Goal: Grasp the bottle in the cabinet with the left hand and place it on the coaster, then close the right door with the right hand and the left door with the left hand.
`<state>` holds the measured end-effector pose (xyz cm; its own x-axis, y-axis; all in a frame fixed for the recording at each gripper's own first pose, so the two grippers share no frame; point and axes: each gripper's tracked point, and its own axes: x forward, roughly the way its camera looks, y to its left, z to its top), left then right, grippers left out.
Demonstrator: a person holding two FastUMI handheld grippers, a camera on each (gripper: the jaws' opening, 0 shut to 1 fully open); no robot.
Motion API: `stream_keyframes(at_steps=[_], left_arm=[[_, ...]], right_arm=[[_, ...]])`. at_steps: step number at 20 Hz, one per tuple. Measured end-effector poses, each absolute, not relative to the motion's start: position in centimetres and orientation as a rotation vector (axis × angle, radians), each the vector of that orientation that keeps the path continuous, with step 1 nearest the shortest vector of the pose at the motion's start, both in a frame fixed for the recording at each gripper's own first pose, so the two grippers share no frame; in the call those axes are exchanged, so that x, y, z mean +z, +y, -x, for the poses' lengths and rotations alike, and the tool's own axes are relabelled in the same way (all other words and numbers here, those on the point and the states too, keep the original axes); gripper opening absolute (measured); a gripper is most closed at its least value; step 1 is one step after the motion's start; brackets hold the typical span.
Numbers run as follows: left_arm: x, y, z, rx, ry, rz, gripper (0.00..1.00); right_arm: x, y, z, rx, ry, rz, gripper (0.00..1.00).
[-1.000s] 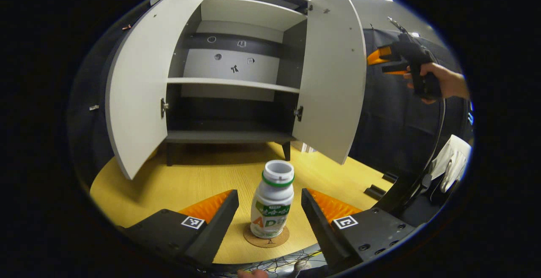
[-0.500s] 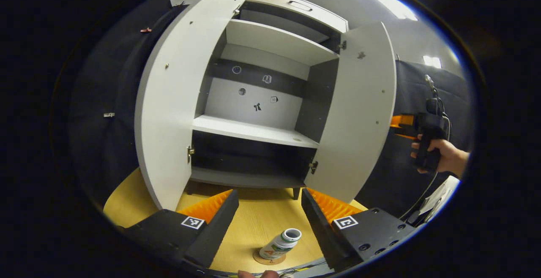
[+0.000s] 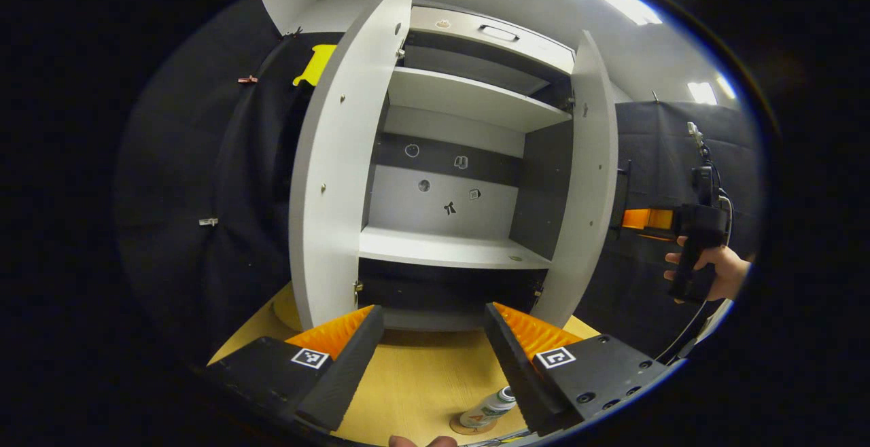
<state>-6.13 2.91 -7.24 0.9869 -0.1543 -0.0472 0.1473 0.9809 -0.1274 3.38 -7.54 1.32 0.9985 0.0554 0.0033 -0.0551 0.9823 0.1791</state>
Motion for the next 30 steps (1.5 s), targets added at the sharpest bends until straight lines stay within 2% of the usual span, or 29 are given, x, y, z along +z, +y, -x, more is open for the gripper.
stream_keyframes(at_steps=[6, 22, 30], left_arm=[[-5.1, 5.3, 6.5, -0.119, 0.036, 0.145, 0.95], [-2.7, 12.3, 7.2, 0.002, -0.001, 0.121, 0.95], [0.3, 22.6, 4.7, 0.176, -0.045, 0.055, 0.95]], right_arm=[[1.4, -2.2, -5.7, 0.097, -0.01, -0.121, 0.97], [1.0, 1.9, -11.0, 0.097, -0.011, -0.106, 0.97], [3.0, 3.2, -6.7, 0.141, -0.039, -0.156, 0.98]])
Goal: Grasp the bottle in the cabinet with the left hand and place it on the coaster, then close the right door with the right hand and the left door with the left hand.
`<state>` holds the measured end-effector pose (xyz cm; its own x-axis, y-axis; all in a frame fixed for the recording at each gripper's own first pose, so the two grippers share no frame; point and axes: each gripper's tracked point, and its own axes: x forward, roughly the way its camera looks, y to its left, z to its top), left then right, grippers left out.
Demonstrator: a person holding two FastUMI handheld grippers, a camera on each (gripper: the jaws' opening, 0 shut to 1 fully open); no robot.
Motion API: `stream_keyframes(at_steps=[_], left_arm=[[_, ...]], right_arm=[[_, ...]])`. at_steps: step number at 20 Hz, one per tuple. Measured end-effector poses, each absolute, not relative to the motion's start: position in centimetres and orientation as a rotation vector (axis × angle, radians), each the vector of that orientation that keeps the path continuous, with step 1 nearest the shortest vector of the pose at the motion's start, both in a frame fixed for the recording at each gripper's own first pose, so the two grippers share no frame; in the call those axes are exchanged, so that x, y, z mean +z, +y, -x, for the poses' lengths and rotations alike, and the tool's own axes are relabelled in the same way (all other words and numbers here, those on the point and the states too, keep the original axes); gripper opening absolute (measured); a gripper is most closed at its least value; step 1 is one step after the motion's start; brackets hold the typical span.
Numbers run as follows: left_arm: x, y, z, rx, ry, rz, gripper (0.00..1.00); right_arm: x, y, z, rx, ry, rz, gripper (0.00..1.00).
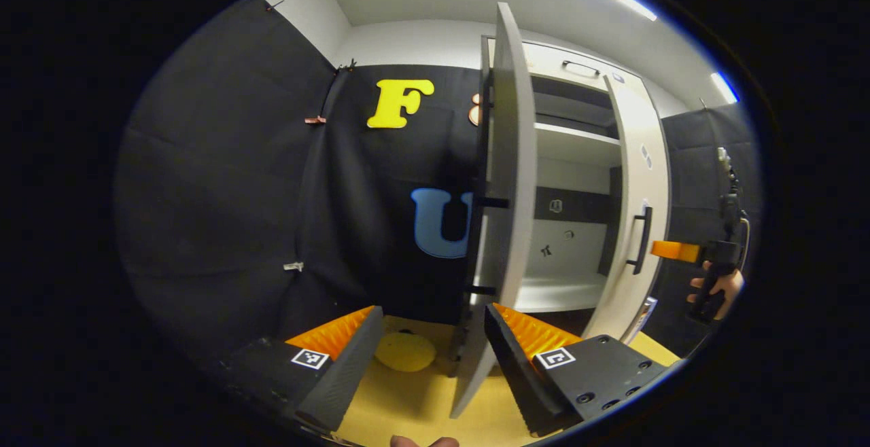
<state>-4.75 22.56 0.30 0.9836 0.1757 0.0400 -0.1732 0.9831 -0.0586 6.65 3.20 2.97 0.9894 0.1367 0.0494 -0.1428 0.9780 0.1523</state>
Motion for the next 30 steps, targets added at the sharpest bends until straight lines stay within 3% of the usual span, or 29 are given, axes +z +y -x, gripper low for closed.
stream_keyframes(at_steps=[12, 17, 30], left_arm=[[2.6, 22.9, -0.7, 0.132, -0.063, 0.008, 0.95], [2.1, 16.4, -0.2, 0.067, -0.039, 0.046, 0.94], [3.3, 2.9, -6.1, -0.033, -0.048, 0.121, 0.95]], right_arm=[[4.9, 0.3, 0.8, 0.112, -0.047, -0.157, 0.98], [3.2, -1.2, 0.4, 0.107, 0.015, -0.112, 0.97], [4.5, -5.0, -0.5, 0.141, -0.03, -0.079, 0.98]])
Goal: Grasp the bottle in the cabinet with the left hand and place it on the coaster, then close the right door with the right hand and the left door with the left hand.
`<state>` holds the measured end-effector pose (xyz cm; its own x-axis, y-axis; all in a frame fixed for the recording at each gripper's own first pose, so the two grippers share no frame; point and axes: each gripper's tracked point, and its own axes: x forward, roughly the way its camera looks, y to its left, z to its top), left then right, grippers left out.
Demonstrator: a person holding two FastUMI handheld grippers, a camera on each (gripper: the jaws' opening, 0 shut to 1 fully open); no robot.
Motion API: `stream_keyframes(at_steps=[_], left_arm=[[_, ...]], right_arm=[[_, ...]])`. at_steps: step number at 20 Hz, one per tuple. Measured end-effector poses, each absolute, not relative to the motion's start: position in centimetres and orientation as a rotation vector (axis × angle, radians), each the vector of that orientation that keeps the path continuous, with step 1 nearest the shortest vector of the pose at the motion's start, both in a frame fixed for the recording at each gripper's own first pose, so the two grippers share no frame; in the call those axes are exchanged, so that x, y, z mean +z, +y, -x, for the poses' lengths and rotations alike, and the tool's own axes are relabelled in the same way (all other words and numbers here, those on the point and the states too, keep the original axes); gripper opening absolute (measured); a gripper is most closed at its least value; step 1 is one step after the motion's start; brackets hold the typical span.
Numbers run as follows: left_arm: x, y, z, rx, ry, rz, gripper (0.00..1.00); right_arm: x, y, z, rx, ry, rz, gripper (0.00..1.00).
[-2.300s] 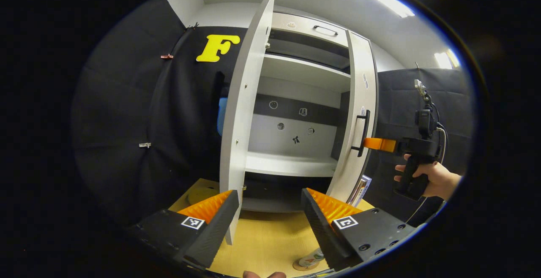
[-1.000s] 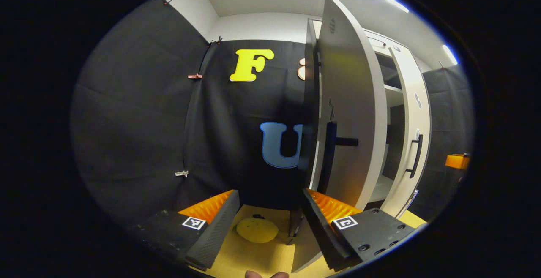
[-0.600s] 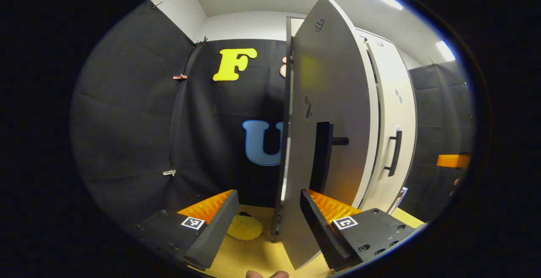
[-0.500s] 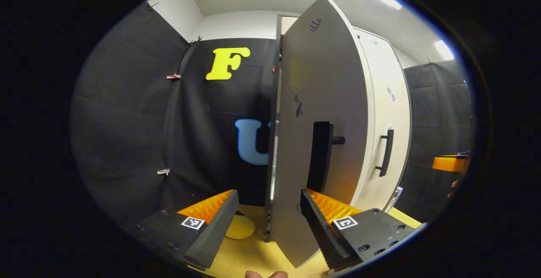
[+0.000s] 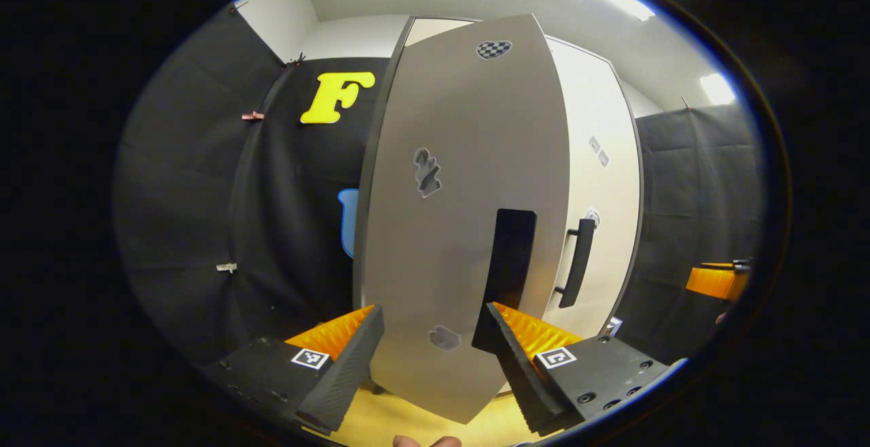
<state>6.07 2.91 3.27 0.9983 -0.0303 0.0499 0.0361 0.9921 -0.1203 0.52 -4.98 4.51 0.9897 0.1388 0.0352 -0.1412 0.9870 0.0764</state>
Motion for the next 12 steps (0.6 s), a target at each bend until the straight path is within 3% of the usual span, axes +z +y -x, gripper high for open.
stream_keyframes(at_steps=[12], left_arm=[[3.9, -0.5, -11.0, -0.004, -0.054, 0.043, 0.92]], right_arm=[[4.1, -6.4, -3.0, 0.162, -0.02, -0.079, 0.98]])
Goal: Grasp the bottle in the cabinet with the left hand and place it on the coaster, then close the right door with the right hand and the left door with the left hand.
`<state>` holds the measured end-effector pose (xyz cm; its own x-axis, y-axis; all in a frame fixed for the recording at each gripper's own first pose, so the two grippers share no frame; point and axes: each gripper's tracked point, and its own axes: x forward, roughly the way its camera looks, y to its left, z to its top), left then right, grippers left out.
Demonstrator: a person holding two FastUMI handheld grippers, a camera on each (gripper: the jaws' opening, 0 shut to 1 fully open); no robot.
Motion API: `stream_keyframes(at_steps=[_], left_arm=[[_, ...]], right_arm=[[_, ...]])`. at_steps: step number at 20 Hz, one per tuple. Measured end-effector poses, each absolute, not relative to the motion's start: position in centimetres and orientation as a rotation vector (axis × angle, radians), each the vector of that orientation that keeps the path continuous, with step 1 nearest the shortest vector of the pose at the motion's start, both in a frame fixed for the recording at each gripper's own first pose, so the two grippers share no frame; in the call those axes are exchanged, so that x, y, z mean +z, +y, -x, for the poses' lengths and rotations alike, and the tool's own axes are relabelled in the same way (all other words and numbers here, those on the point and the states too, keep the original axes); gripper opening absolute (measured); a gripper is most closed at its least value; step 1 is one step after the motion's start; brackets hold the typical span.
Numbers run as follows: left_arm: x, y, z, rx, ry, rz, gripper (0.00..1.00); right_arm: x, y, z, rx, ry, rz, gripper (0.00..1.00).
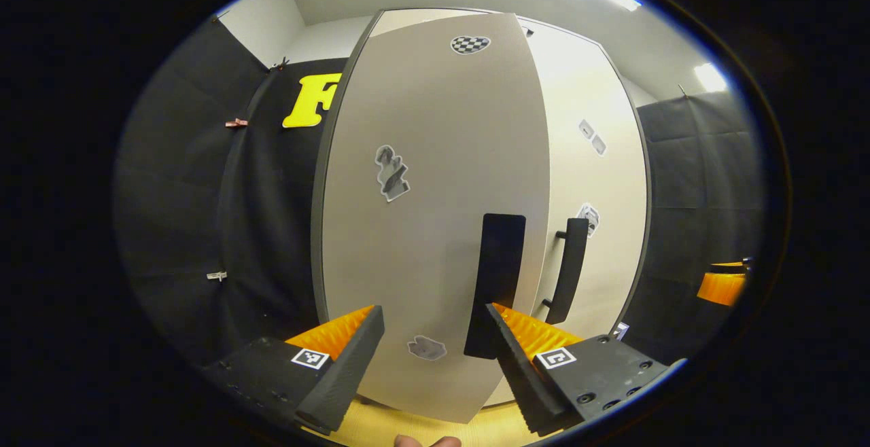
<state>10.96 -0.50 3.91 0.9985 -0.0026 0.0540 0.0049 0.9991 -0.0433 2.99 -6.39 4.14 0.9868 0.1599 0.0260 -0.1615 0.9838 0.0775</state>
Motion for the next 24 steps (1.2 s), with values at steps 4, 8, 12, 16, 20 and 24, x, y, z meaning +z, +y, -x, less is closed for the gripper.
stream_keyframes(at_steps=[4, 8, 12, 16, 20, 24], left_arm=[[4.0, -1.2, -12.4, 0.007, -0.052, 0.04, 0.95], [3.9, -1.7, -13.4, 0.023, -0.039, 0.024, 0.97], [4.1, -1.7, -13.4, 0.035, -0.042, 0.0, 0.96], [3.8, -1.8, -12.7, 0.026, -0.034, 0.005, 0.95], [3.6, -1.8, -11.0, 0.014, -0.026, 0.006, 0.95], [3.5, -1.8, -8.8, 0.003, -0.02, -0.005, 0.95]], right_arm=[[4.0, -6.9, -3.7, 0.165, -0.012, -0.084, 0.98], [3.6, -7.0, -4.2, 0.171, 0.012, -0.083, 0.98], [3.4, -7.0, -4.4, 0.172, 0.015, -0.073, 0.98], [3.6, -6.8, -4.1, 0.169, 0.012, -0.082, 0.98], [4.0, -6.4, -3.6, 0.171, 0.004, -0.078, 0.98], [4.5, -5.5, -3.2, 0.179, -0.009, -0.056, 0.98]])
